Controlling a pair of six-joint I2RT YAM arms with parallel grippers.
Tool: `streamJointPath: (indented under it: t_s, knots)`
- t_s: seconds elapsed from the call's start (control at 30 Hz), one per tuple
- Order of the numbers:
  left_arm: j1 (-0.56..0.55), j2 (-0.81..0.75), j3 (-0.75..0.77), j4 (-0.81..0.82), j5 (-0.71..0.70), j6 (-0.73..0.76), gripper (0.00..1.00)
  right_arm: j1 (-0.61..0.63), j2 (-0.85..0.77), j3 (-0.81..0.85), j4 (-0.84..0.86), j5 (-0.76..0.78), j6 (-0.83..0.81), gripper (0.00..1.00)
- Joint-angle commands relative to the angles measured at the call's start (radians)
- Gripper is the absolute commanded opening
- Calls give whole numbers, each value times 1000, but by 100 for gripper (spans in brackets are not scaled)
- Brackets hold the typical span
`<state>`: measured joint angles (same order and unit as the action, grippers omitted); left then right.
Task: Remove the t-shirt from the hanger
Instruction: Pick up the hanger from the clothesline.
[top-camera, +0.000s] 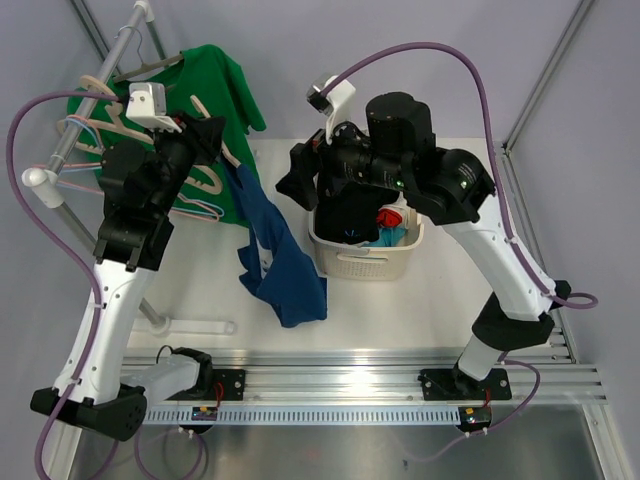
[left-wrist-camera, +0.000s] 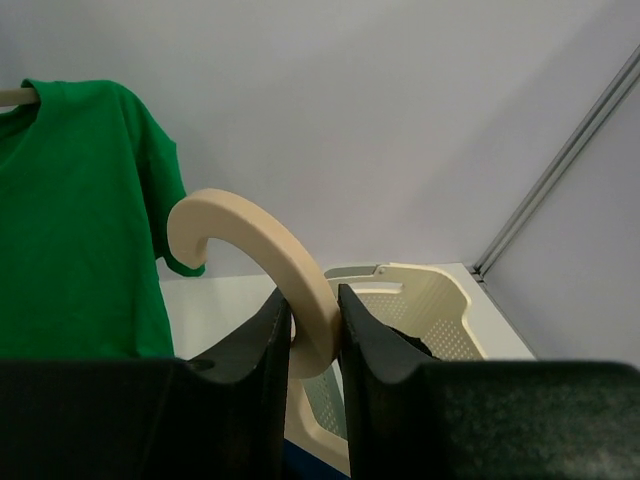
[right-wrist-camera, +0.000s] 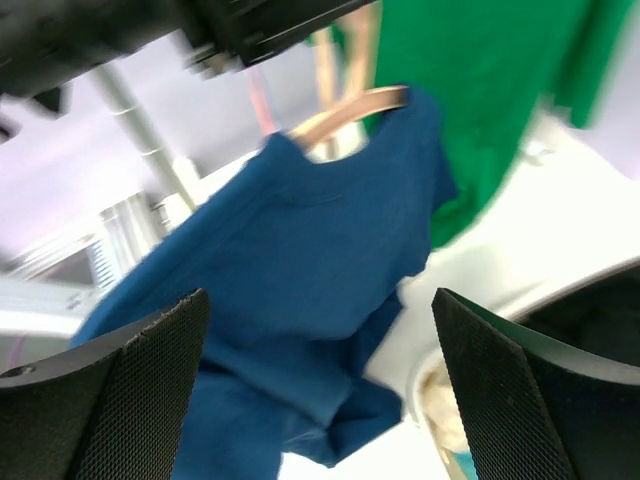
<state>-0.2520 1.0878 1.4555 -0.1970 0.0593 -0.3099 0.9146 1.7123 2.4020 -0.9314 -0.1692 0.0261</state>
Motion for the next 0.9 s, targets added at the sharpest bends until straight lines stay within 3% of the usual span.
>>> streamJointPath:
  t_s: [0.0, 0.2, 0.3, 0.47, 0.57, 0.7, 0.87]
  knots:
    - [-38, -51, -17, 68, -9, 20, 0, 6, -92, -20, 51, 225, 8, 100]
    - [-108, -66, -56, 68, -108, 54, 0, 10, -85, -20, 68, 111, 96, 99]
    - [-136, -60, -69, 70, -141, 60, 0, 44, -28, 42, 26, 128, 104, 99]
    - [-173, -25, -73, 70, -194, 69, 0, 150, 7, 5, 57, 259, 103, 99]
    - [-176, -16, -95, 97, -161, 72, 0, 185, -67, -150, 173, 289, 142, 99]
    - [-176, -38, -145, 160, -92, 60, 0, 187, -207, -476, 368, 335, 152, 99]
    - [-176, -63, -159, 186, 11, 32, 0, 185, -270, -604, 459, 291, 49, 99]
